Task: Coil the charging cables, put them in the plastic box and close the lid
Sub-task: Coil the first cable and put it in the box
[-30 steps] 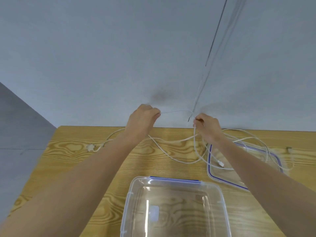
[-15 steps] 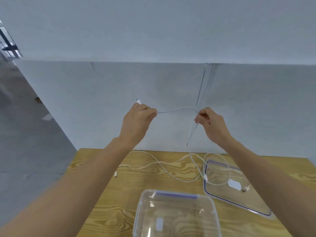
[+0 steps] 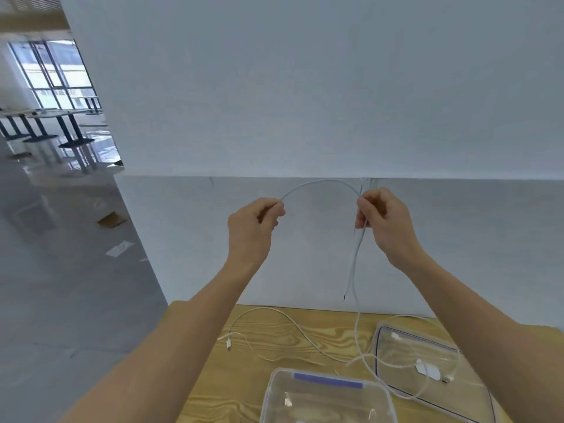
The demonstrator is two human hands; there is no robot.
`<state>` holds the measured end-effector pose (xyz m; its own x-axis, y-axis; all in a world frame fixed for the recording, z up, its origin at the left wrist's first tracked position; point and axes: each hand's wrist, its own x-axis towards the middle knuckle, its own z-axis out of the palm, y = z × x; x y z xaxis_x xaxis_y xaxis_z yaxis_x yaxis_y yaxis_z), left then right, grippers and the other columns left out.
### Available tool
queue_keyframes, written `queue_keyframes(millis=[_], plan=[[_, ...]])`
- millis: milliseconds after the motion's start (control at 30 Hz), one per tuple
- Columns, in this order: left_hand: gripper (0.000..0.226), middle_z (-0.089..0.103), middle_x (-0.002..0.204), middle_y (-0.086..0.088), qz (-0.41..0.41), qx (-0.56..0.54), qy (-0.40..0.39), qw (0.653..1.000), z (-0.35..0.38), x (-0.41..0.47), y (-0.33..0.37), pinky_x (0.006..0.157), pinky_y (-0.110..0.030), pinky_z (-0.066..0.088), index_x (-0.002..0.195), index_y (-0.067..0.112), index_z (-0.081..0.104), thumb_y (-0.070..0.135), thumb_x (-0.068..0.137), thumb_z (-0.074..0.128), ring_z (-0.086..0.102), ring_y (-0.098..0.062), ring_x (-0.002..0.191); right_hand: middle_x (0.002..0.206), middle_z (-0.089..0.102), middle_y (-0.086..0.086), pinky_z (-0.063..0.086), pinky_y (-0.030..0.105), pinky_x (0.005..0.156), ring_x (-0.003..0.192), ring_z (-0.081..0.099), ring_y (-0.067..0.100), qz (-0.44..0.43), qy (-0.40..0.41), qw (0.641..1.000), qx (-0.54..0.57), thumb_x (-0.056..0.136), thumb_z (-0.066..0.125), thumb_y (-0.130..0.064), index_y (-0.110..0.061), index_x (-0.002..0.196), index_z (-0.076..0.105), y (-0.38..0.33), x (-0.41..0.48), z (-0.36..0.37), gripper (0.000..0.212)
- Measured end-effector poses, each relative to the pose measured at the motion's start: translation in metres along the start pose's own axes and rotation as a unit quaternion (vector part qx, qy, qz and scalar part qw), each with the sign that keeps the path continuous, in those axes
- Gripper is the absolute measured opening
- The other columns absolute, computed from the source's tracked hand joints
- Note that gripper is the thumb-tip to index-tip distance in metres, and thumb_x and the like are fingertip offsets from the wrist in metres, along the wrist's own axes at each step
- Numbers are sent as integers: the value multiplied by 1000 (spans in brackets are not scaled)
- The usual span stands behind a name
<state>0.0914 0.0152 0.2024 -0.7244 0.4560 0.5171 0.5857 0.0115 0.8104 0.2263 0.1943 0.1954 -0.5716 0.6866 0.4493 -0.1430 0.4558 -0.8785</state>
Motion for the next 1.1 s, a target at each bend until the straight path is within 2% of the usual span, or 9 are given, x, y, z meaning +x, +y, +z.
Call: queue_keyframes(millis=[167,300,367,533,633,767,867,967,1100], plan=[[15,72,80,-8,-142,-191,-20,971,0,-11,24,65,-25,55,90,5,68,10,93,55,60,-13,61,62,53,3,42,25,52,50,47,13,38,-25,994,100,93,53,-12,-9,90,66,-15,-20,9,14],[16,71,78,-8,-196,-296,-43,934,1,-24,32,63,-22,54,90,4,63,9,96,49,59,-13,59,61,52,3,37,26,51,50,44,15,68,-31,986,150,94,51,-10,-9,90,66,-18,-34,14,15],[18,70,78,-7,-229,-370,-49,899,2,-30,36,62,-22,54,90,5,61,9,98,46,59,-12,59,61,53,4,37,27,52,51,44,15,79,-34,979,182,95,50,-8,-8,91,65,-19,-41,16,16],[21,72,78,-11,-290,-542,-44,787,17,-45,45,60,-23,57,87,2,57,7,99,40,66,-13,59,62,55,4,40,23,53,53,47,14,114,-43,942,314,94,47,-7,-6,88,65,-27,-59,24,19],[20,74,82,-16,-302,-598,-39,741,29,-57,51,65,-26,59,88,0,55,6,99,39,70,-18,67,66,59,3,45,20,57,55,48,11,114,-59,925,357,94,46,-8,-6,88,67,-33,-68,27,23],[21,68,82,-20,-304,-637,-15,708,43,-67,63,69,-26,60,86,-2,56,4,98,40,73,-23,72,83,65,8,48,28,79,76,54,18,110,-71,916,378,94,44,-7,-3,100,67,-39,-73,25,24],[19,66,79,-18,-305,-630,5,715,49,-72,70,66,-24,59,87,-3,57,4,98,43,71,-22,71,85,69,7,47,29,81,86,59,23,97,-70,924,363,85,55,-19,-8,98,70,-43,-74,18,22],[17,64,79,-12,-300,-575,20,761,55,-79,78,65,-21,57,90,-2,60,7,97,46,66,-15,67,85,71,2,49,29,81,88,62,20,72,-65,935,340,74,63,-32,-15,89,75,-50,-75,12,25],[19,61,72,1,-279,-466,23,839,62,-90,83,68,-24,47,79,10,64,15,94,55,57,-9,70,80,71,2,50,25,79,83,65,15,66,-58,940,329,82,55,-25,-9,90,68,-58,-77,8,22]])
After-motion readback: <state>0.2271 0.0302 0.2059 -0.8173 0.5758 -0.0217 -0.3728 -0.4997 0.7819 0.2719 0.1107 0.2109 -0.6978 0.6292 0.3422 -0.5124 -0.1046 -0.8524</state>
